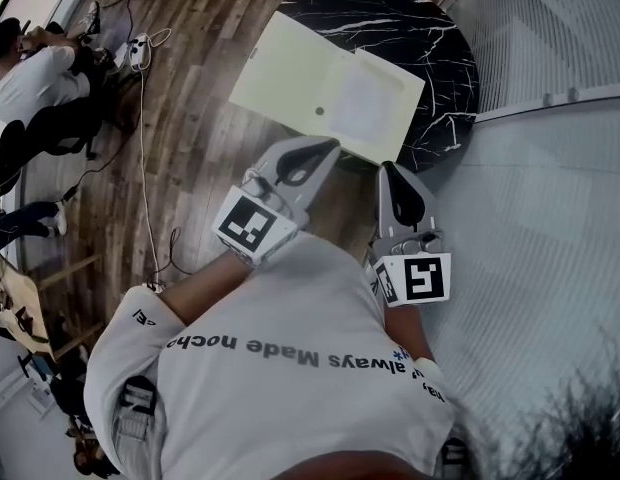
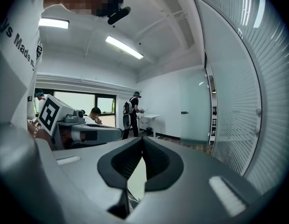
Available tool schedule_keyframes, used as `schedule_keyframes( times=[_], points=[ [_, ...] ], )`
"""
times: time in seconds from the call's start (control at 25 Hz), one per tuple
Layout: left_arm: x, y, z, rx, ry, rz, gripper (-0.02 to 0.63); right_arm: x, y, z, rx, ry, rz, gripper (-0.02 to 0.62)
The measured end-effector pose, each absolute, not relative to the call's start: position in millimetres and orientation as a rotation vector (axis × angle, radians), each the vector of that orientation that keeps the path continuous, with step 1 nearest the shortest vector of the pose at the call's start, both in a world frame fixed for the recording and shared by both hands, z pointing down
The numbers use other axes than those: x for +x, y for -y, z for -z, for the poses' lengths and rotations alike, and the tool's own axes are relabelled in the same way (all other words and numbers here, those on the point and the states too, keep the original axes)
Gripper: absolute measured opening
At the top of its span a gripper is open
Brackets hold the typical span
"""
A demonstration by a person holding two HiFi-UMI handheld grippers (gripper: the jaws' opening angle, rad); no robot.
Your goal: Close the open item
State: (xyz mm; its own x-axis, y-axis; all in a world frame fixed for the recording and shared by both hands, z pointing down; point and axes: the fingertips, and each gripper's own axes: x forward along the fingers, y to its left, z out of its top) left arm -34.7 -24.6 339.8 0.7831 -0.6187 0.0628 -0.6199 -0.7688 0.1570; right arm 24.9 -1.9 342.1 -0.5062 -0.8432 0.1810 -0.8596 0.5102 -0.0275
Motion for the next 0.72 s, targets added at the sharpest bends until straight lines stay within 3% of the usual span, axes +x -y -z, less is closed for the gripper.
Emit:
schedule_keyframes(
  times=[0.72],
  points=[
    [-66.1, 158.2, -347.0, 2.835, 0.904, -0.021, 0.003, -4.0, 130.5, -344.8, 1.552, 2.549, -0.172, 0.002]
  ],
)
